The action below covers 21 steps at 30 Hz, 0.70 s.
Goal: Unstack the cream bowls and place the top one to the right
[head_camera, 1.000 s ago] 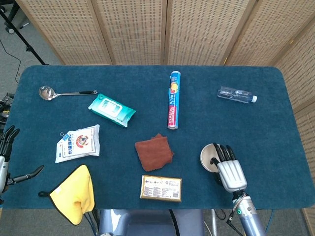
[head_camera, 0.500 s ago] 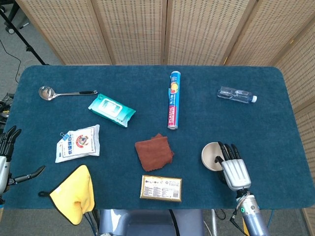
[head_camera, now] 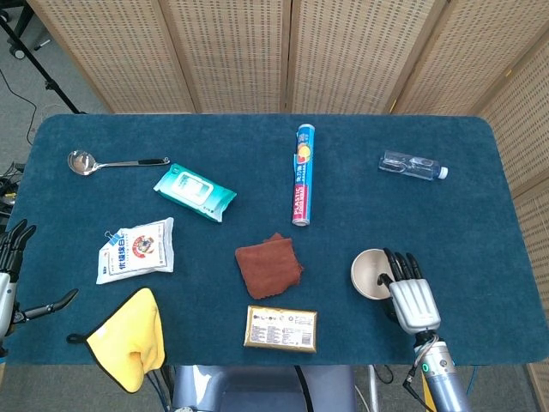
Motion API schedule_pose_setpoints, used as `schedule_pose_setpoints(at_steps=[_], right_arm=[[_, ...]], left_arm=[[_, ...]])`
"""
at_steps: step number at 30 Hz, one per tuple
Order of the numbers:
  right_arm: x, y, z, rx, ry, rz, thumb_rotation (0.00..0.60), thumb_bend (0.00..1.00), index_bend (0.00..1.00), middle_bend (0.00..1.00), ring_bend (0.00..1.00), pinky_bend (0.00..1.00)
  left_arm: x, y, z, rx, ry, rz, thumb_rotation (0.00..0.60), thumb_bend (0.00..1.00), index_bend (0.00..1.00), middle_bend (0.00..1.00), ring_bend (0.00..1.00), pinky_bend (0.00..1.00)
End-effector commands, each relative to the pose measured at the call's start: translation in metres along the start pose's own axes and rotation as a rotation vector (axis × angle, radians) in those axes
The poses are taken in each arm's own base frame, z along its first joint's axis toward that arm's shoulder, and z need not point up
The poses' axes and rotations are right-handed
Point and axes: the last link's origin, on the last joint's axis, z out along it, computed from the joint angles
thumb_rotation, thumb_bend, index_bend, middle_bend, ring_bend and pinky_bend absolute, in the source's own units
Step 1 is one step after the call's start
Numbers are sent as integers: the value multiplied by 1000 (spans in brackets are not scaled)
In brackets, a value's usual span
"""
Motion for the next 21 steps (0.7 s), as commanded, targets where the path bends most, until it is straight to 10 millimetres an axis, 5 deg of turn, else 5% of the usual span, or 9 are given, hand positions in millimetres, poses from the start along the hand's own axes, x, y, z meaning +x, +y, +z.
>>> schedule_pose_setpoints(at_steps=[1, 21], right_arm=[[0, 0, 0, -1, 0, -1, 600, 414, 478, 8, 0, 0], [2, 2, 0, -13, 13, 1, 600, 483, 484, 8, 0, 0]], left_arm=[[0, 0, 0, -1, 0, 0, 323, 102, 0, 0, 0, 0], [0, 0, 0, -2, 0, -1, 322, 102, 0, 0, 0, 0]])
